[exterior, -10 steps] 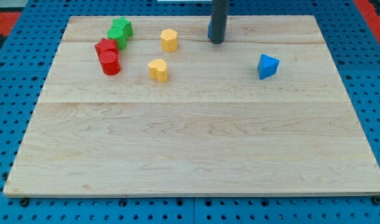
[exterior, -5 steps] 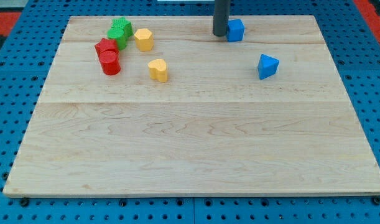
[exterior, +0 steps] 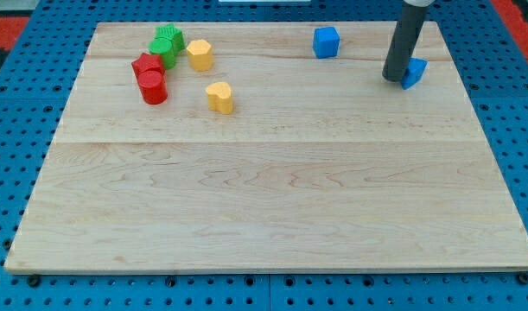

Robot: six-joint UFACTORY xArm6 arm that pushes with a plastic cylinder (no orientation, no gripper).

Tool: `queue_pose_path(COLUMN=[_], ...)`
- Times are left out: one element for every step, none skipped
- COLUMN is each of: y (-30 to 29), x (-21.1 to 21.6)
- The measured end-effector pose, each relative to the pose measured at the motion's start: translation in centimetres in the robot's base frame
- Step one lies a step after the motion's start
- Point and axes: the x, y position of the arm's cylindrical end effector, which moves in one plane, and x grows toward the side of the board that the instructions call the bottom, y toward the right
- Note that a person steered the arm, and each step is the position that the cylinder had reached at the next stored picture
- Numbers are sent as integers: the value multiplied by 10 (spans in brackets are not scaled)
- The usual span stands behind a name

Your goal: Place the blue cube horizontally to the blue triangle

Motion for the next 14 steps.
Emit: queue_pose_path(y=[4,19,29,20,22,44,29,6,-2,-61,-80,-90,-105,-124], x=[40,41,14,-13,-17,-35,-45,-54,-39,-21,-35,-59,-65,-50])
